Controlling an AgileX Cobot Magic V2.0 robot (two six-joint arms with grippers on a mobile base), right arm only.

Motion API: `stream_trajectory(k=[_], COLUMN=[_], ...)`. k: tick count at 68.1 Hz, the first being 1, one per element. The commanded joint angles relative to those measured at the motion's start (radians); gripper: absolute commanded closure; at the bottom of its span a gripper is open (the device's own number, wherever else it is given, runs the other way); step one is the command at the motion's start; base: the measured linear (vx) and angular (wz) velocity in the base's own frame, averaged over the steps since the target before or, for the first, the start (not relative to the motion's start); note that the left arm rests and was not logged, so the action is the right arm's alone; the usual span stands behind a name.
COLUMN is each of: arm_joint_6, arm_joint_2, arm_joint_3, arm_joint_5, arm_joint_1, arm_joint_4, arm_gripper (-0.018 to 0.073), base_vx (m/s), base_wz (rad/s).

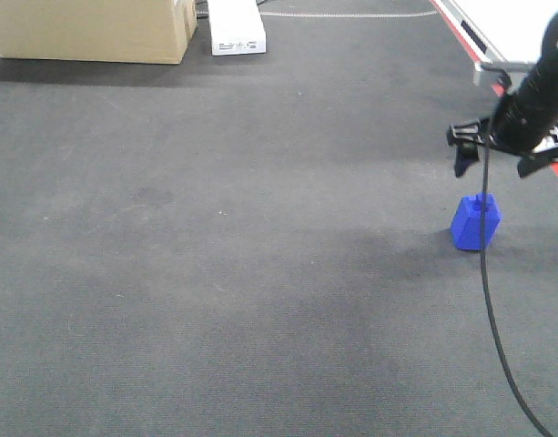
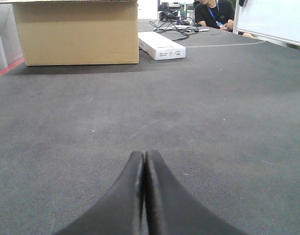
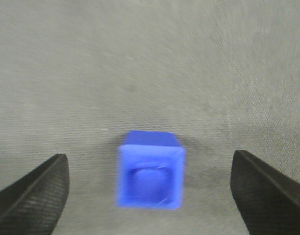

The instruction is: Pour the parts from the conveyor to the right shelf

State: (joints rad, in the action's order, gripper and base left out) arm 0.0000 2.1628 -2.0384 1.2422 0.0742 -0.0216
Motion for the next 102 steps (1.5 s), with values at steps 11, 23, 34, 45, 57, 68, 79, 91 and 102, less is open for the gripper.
stream_trajectory(k=[11,23,34,45,57,68,79,91,102], arm_joint_6=[-0.048,-0.049,-0.05,-0.05,-0.041,-0.039,-0.038,-0.043,-0.069], arm_joint_2=[-0.008,0.035,0.079,0.113,0.133,0.129,0.114,0.063,-0.034], arm_joint_3=[-0.034,-0.034,-0.034,-0.034,-0.034,-0.034,-0.033,-0.029,0.041], arm_joint_5=[0.046,0.044,0.032,0.032,0.046,0.034,0.046,0.046,0.046], arm_joint_1=[0.015,0.015,0.015,0.015,0.015,0.019,0.019,0.018,0.018], arm_joint_4=[0.016,0.029,0.039,0.038,0.022,0.0,-0.019,0.001,0.037], arm_gripper=[-0.0048,-0.0043,-0.0037,-0.003,0.009,0.0434,0.0571,0.0569,0.0568], base_vx=[0.0,0.0,0.0,0.0,0.0,0.0,0.0,0.0,0.0], base_wz=[0.0,0.0,0.0,0.0,0.0,0.0,0.0,0.0,0.0])
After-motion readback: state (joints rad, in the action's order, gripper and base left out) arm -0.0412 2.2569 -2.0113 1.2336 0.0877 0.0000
